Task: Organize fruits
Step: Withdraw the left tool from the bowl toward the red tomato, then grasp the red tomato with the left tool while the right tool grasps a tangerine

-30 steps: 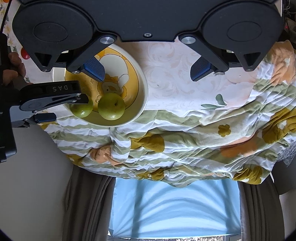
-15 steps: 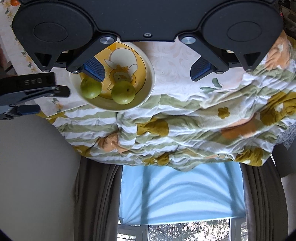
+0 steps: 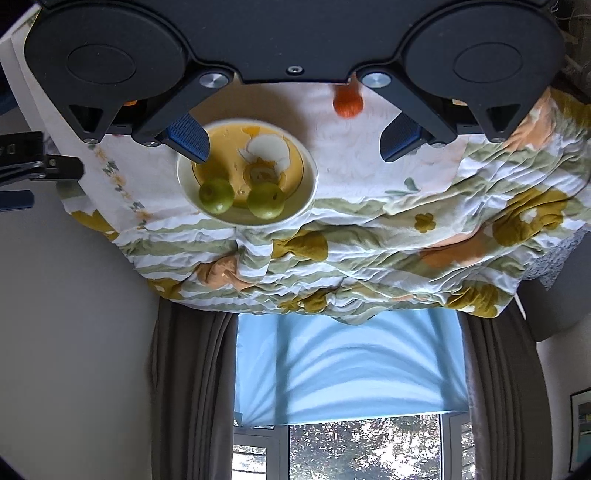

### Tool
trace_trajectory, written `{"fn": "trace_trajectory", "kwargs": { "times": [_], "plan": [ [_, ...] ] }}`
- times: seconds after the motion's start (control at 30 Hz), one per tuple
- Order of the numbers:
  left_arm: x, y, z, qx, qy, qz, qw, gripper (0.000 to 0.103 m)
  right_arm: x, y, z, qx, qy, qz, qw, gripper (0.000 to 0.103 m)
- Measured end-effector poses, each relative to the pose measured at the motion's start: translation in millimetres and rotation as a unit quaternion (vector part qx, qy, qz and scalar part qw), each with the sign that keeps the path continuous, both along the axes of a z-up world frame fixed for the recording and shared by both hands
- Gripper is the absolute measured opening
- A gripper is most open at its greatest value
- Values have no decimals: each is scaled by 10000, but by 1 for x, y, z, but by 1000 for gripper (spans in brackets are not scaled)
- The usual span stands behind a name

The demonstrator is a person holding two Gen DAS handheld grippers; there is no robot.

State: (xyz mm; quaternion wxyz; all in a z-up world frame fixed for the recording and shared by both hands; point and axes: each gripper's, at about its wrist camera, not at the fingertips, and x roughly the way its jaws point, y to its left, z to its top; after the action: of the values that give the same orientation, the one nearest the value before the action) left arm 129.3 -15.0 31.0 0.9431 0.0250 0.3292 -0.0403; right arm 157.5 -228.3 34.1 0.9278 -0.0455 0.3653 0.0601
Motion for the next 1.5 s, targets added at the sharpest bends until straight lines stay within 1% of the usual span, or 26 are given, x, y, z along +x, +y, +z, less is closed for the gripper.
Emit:
{"fn": "trace_trajectory", "kwargs": {
  "times": [0.17,0.37,0.53,0.67,0.83,0.9,0.93,1.0,1.07,1.13,1.2,1.23,1.27,1.33,1.37,1.4,1.43,1.5],
  "plan": [
    [-34,-10,-6,74,31,82,9999,101,-38,-18,-2,119,44,-89,9999,103],
    [-56,-18,-33,84,316,160,9993,101,-75,-37,-16,58,132,-234,9996,103],
    [-67,-24,-63,53,483,153,9987,101,-96,-49,-44,77,386,-346,9986,103],
    [-67,-27,-91,34,697,75,9975,100,-107,-56,-69,168,475,-326,9982,103],
    [-64,-28,-117,59,798,-5,9968,98,-114,-56,-97,206,584,-396,9973,103],
    [-61,-29,-125,84,858,-35,9963,94,-115,-56,-107,207,626,-443,9968,103],
    [-60,-29,-129,95,885,-55,9960,89,-115,-56,-111,218,647,-455,9966,103],
    [-57,-30,-136,108,947,-96,9954,86,-115,-56,-117,223,672,-462,9964,103],
    [-55,-32,-141,116,995,-139,9949,76,-115,-57,-123,213,703,-476,9962,103],
    [-53,-33,-145,130,1028,-161,9945,69,-115,-56,-127,219,731,-494,9959,103],
    [-52,-34,-147,132,1029,-183,9944,68,-115,-56,-130,201,746,-513,9957,103],
    [-52,-35,-148,121,1028,-194,9944,64,-116,-55,-131,192,754,-512,9957,103],
    [-52,-35,-149,107,1037,-205,9943,57,-116,-55,-132,185,764,-510,9956,103],
    [-51,-36,-149,105,1037,-211,9943,52,-117,-55,-134,180,786,-505,9955,103],
    [-51,-36,-149,102,1029,-226,9944,43,-117,-55,-136,181,804,-503,9953,103],
    [-50,-36,-149,105,1025,-236,9944,39,-118,-55,-136,187,821,-504,9952,103],
    [-50,-36,-148,107,1027,-245,9944,37,-118,-56,-137,196,841,-502,9950,102],
    [-50,-37,-148,119,1038,-262,9942,37,-119,-56,-137,212,866,-485,9948,96]
  ]
}}
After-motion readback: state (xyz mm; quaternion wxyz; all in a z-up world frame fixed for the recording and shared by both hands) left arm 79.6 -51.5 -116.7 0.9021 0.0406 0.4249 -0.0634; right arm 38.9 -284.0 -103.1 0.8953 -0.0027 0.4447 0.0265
